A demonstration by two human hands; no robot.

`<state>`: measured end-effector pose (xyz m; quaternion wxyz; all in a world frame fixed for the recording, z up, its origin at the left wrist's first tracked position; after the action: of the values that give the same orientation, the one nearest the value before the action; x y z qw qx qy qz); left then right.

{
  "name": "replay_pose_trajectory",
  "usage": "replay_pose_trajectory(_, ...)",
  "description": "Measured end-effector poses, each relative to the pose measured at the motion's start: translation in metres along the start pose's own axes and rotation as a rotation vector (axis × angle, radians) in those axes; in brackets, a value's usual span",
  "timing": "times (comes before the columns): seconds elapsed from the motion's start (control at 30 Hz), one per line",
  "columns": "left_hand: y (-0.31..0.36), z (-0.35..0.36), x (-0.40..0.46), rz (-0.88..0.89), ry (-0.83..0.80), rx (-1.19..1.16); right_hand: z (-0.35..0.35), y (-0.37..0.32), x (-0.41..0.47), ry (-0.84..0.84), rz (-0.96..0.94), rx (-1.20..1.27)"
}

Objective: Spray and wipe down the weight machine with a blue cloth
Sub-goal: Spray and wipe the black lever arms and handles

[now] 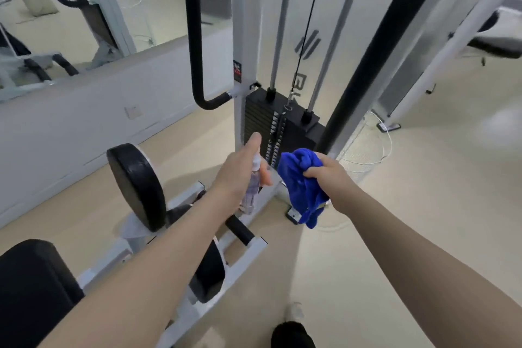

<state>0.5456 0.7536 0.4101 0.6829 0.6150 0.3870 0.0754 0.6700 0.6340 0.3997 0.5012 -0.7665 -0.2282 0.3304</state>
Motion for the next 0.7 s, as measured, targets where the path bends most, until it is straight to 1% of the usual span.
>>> replay_pose_trajectory(0.07, 0.026, 0.023, -0.005, 0.119, 0.025, 0.131, -0.024, -0.008, -0.002, 0.034, -0.028, 0.007)
replay_pose_trajectory(0.13, 0.051, 0.046, -0.008, 0.223, 0.053, 0.183, -0.048, -0.016, -0.003, 0.077, -0.052, 0.001)
replay_pose_trajectory(0.23, 0.089, 0.081, -0.002, 0.330, 0.100, 0.158, -0.091, -0.034, -0.001, 0.142, -0.120, 0.001)
replay_pose_trajectory(0.33, 0.132, 0.117, 0.006, 0.393, 0.116, 0.127, -0.133, -0.055, 0.002, 0.195, -0.168, 0.001)
replay_pose_trajectory(0.43, 0.181, 0.148, 0.013, 0.482, 0.148, 0.143, -0.172, -0.072, 0.012, 0.210, -0.195, -0.002)
replay_pose_trajectory(0.5, 0.208, 0.157, 0.016, 0.527, 0.181, 0.162, -0.192, -0.083, 0.017, 0.212, -0.214, -0.016)
replay_pose_trajectory(0.57, 0.223, 0.155, 0.022, 0.512, 0.226, 0.113, -0.211, -0.093, 0.022, 0.218, -0.238, -0.024)
replay_pose_trajectory(0.63, 0.230, 0.147, 0.025, 0.461, 0.283, 0.052, -0.226, -0.106, 0.028, 0.213, -0.271, -0.016)
replay_pose_trajectory(0.7, 0.236, 0.145, 0.029, 0.415, 0.297, 0.005, -0.235, -0.115, 0.033, 0.195, -0.299, -0.032)
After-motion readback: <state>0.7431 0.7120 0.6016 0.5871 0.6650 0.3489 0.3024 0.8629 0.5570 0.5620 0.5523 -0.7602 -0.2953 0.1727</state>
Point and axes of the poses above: each hand's wrist, its own x-axis towards the middle knuckle, its own z-axis out of the palm, y = z × x, the point moved 6 cm from there along x, towards the middle knuckle, and after that the axes turned 7 degrees about -z, right-handed, at the moved point
